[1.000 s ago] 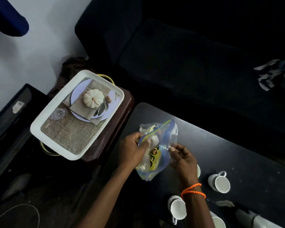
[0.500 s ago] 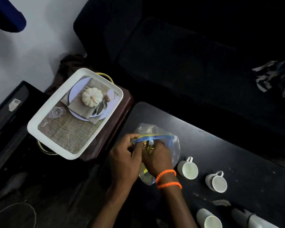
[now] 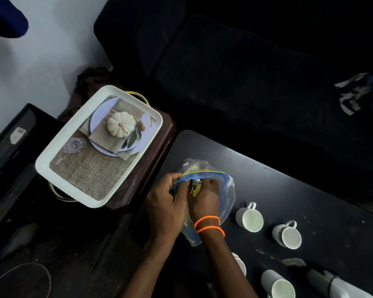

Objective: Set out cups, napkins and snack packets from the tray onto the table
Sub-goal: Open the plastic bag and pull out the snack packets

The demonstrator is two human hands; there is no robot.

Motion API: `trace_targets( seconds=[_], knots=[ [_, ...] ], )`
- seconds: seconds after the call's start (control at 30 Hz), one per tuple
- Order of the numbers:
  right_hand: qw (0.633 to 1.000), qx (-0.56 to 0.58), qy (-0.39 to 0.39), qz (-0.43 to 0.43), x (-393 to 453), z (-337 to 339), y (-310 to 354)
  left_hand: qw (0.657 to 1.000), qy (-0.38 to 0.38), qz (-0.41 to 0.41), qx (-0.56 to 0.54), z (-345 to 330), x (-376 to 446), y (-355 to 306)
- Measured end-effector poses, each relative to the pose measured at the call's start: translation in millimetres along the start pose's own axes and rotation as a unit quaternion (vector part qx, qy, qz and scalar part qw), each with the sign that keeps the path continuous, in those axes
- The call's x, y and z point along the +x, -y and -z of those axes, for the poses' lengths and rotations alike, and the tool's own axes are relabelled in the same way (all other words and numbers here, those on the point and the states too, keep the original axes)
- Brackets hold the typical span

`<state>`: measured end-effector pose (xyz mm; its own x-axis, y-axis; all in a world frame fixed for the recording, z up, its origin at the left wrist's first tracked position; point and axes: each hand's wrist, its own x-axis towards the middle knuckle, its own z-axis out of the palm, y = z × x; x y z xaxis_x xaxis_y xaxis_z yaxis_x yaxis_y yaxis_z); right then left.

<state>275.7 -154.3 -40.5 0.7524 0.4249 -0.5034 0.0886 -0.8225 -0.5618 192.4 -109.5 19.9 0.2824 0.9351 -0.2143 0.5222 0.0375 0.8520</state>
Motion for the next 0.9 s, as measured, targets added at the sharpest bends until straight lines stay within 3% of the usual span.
trace_targets(
  seconds=[0.23, 0.43, 0.57, 0.73, 0.83, 0.9],
  knots=[
    [0.985, -0.023, -0.050, 0.161, -44, 55, 37, 0.999, -0.027, -0.018, -0.016, 4, 13, 1],
    [0.941, 0.183, -0.139, 0.250, -102, 174, 62, 0.998, -0.033, -0.004, -0.046, 22, 29, 5],
    [0.918, 0.283, -0.211, 0.181, -79, 212, 44, 0.997, -0.070, 0.011, -0.034, 38, 37, 3],
    [0.883, 0.445, -0.140, 0.047, -1, 143, -13, 0.997, -0.071, 0.010, -0.032, 48, 32, 4],
    [0.904, 0.412, -0.107, -0.044, 26, 85, -44, 0.997, -0.071, -0.012, -0.036, 48, 26, 4],
    [0.946, 0.285, -0.099, -0.121, 26, 66, -56, 0.997, -0.062, -0.016, -0.045, 47, 21, 7]
  ],
)
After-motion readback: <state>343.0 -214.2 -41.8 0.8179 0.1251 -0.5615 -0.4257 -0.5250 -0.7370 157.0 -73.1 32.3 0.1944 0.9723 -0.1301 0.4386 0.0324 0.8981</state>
